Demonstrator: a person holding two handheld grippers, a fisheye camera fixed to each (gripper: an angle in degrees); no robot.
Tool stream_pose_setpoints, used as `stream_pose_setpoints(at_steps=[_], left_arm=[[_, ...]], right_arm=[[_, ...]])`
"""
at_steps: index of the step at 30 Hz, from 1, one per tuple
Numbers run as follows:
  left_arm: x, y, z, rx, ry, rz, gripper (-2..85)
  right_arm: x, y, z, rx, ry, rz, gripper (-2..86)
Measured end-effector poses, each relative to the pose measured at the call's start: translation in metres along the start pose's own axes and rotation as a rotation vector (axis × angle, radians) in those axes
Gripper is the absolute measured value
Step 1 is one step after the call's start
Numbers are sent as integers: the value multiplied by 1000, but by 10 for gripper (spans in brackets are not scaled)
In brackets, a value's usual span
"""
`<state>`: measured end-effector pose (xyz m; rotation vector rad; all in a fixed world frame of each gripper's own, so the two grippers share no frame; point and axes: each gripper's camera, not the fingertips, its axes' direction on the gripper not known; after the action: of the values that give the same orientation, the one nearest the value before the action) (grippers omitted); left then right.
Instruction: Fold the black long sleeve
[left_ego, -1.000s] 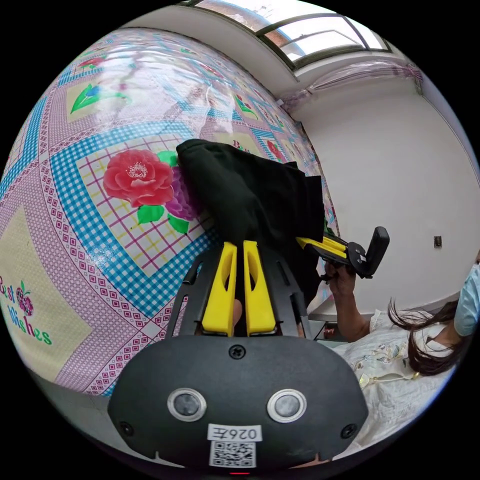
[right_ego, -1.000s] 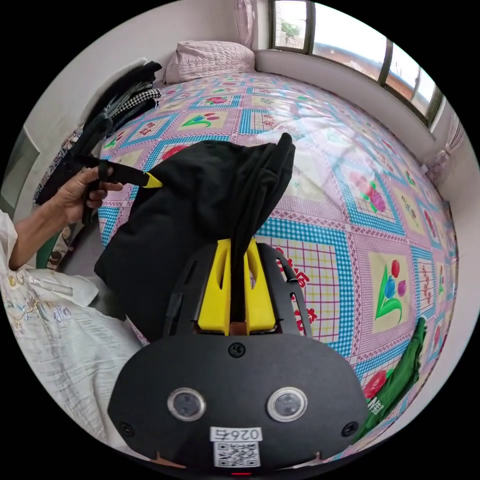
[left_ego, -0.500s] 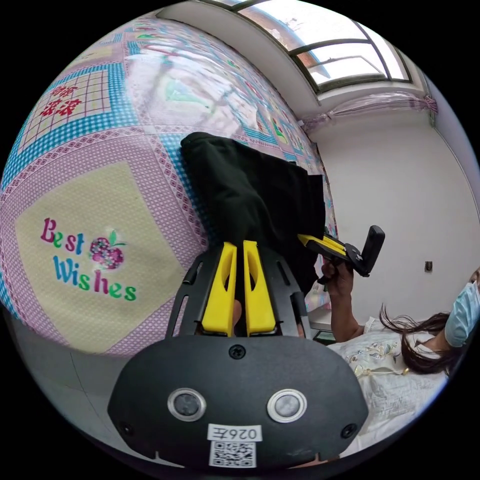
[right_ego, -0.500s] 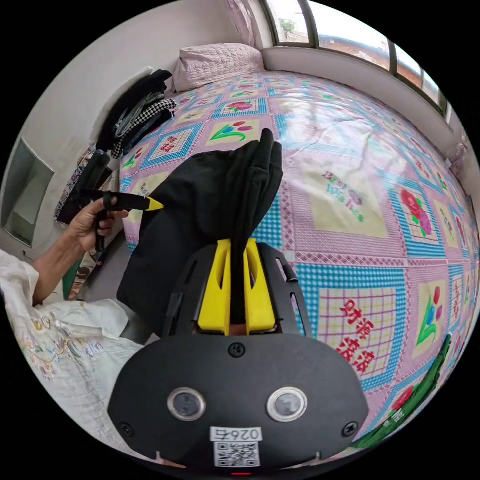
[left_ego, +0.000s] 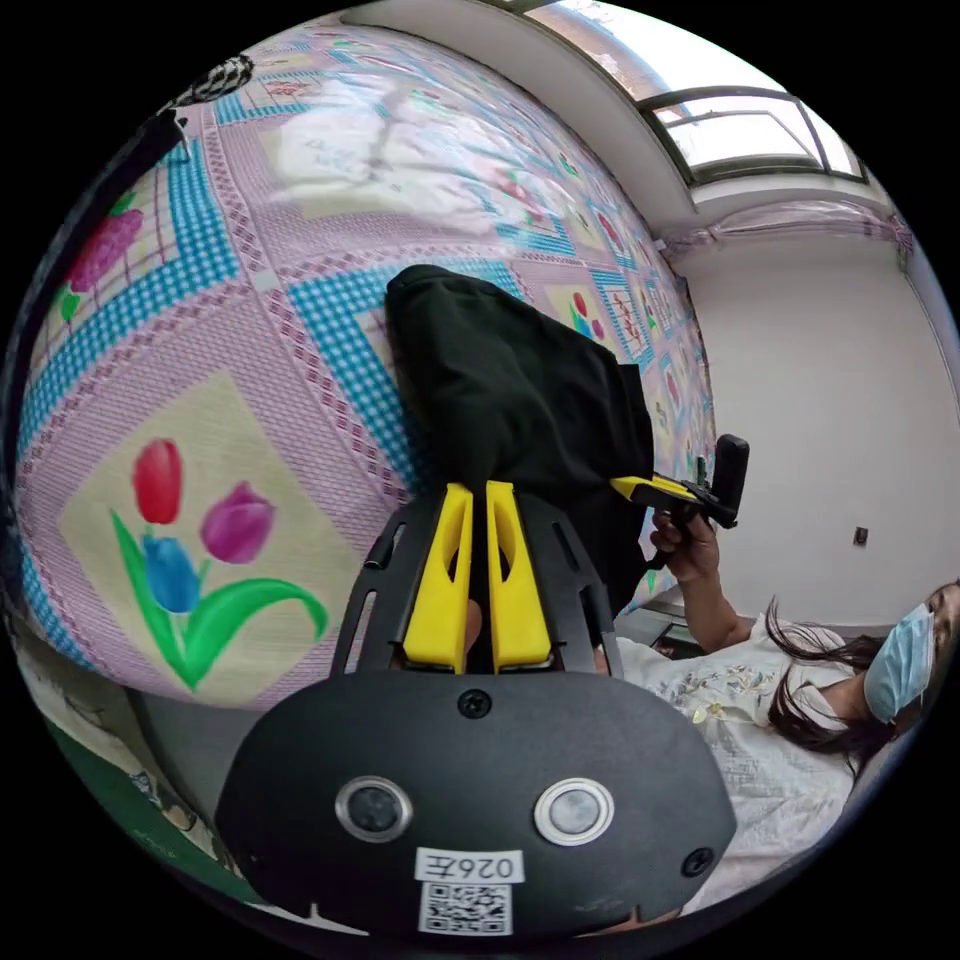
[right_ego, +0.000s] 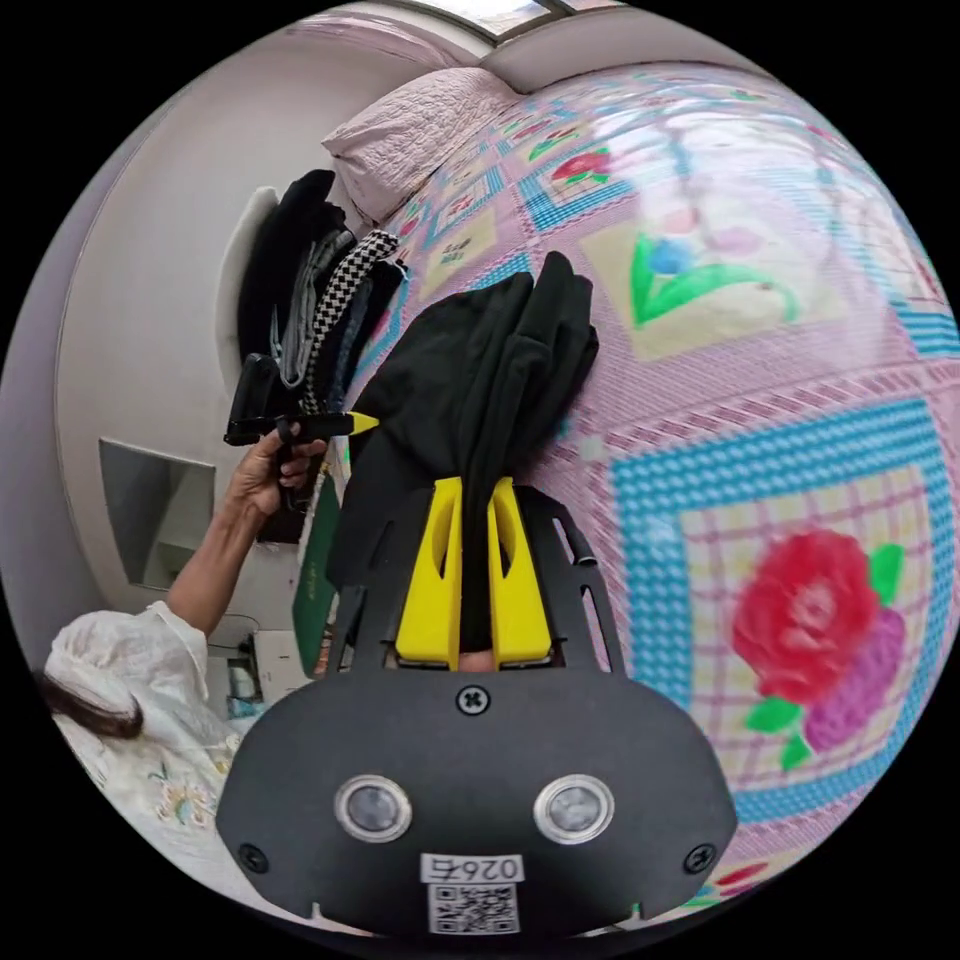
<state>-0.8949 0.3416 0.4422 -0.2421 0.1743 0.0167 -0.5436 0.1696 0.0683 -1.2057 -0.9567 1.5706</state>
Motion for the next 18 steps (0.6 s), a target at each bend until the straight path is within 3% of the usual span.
stream_pose_setpoints(at_steps=[4, 8, 12, 18], left_arm=[[-24, -22, -39, -19, -248, 11, 3], [-26, -30, -41, -34, -465, 20, 28], [-16, -20, -3, -80, -676, 82, 63], [16, 30, 35, -24, -890, 175, 78]], right_arm=[[-43, -62, 74, -18, -108, 39, 0], [-95, -107, 123, -44, -54, -19, 4], [-112, -119, 134, -41, -20, -2, 5], [-101, -103, 121, -23, -139, 69, 19]])
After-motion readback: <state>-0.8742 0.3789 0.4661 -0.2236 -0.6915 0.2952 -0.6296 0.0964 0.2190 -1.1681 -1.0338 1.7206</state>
